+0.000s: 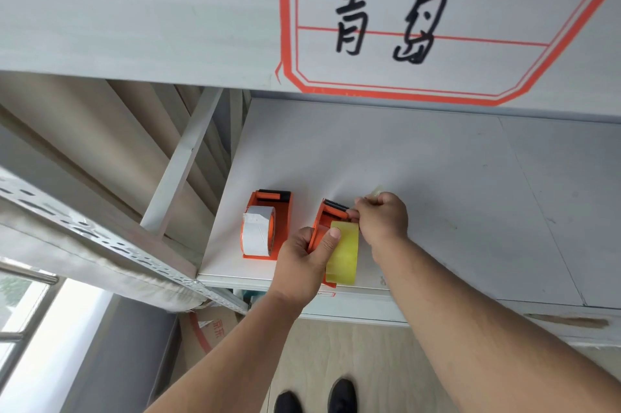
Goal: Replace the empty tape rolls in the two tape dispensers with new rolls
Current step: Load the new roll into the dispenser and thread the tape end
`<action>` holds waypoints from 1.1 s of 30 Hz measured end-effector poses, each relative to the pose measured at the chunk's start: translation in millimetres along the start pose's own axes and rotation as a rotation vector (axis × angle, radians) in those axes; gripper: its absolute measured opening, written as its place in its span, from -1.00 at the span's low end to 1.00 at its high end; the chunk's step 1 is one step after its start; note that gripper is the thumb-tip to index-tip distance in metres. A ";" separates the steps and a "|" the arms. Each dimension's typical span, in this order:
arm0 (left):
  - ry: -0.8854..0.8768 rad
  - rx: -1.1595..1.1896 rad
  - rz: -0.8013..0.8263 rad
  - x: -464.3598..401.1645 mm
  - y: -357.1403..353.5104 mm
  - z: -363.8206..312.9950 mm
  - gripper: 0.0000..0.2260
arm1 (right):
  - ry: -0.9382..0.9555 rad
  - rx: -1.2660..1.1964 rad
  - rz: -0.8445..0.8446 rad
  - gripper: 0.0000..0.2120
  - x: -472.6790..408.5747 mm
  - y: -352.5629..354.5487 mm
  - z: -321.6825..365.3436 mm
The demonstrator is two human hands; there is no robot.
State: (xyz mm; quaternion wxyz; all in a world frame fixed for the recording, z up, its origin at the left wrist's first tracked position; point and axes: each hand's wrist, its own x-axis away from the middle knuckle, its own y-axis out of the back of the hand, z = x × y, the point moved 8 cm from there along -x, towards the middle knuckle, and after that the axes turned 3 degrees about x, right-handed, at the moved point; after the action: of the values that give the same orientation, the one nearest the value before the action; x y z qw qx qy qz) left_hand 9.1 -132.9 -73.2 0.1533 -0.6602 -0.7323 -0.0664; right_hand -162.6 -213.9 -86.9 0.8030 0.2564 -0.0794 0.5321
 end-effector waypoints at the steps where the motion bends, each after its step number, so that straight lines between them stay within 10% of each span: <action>1: 0.005 0.009 -0.005 0.2 -1.4 -0.3 -0.63 | -0.013 -0.069 -0.038 -0.83 2.2 -0.6 -4.6; 8: 0.065 0.090 0.056 3.6 -13.6 10.3 -0.76 | -0.090 -0.226 -0.181 -0.85 6.4 -1.2 -18.3; 20: 0.023 -0.037 0.142 -2.3 -8.3 13.2 -0.69 | -0.155 -0.383 0.210 -0.89 -1.3 -14.2 -4.7; 33: 0.014 -0.134 0.188 5.4 -18.8 12.9 -0.59 | -0.102 -0.289 0.145 -0.83 1.2 -13.0 -2.9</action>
State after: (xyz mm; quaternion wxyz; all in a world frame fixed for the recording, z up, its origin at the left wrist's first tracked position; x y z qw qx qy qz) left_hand -11.7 -126.2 -81.8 0.1192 -0.7342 -0.6601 -0.1051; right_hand -150.9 -215.4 -93.2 0.7859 0.1583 -0.2139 0.5581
